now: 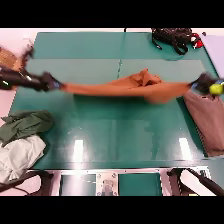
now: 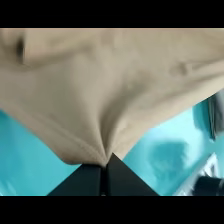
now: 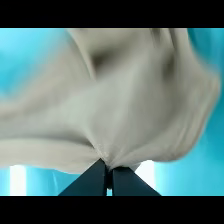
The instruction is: Fold the shirts.
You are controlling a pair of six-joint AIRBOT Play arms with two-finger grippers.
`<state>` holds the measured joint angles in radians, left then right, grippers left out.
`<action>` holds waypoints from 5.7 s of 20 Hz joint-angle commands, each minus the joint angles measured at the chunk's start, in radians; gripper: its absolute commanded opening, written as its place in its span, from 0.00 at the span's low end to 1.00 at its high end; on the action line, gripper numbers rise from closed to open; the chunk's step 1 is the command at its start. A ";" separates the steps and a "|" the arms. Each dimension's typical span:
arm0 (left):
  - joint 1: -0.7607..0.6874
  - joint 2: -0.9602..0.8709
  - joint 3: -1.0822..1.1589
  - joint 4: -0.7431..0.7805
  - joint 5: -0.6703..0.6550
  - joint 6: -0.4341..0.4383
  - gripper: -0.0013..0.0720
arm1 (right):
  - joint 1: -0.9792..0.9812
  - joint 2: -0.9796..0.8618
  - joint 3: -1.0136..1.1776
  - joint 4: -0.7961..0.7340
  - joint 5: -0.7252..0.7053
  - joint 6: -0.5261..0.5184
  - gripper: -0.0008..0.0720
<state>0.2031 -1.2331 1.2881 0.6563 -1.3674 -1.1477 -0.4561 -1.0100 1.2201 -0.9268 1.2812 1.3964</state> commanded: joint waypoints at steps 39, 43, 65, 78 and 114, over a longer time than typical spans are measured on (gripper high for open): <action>-0.153 -0.454 0.228 0.054 0.688 0.082 0.04 | 0.163 -0.813 0.509 0.072 -0.474 -0.069 0.04; -0.152 -0.484 0.290 0.059 0.697 0.082 0.04 | 0.162 -0.826 0.525 0.087 -0.504 -0.070 0.04; -0.186 -0.594 0.297 0.333 0.124 -0.210 0.89 | 0.142 -0.801 0.496 -0.381 0.039 0.035 0.44; -0.095 -0.087 -0.196 0.380 -0.050 -0.266 0.04 | -0.125 -0.066 -0.339 -0.413 0.121 0.203 0.06; -0.417 0.072 -0.533 0.650 0.253 -0.486 0.04 | -0.167 0.173 -0.787 -0.239 0.010 0.160 0.04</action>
<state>-0.2138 -1.1965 0.7189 1.1625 -0.9676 -1.6054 -0.6231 -0.9123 0.4236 -1.0580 1.2064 1.4708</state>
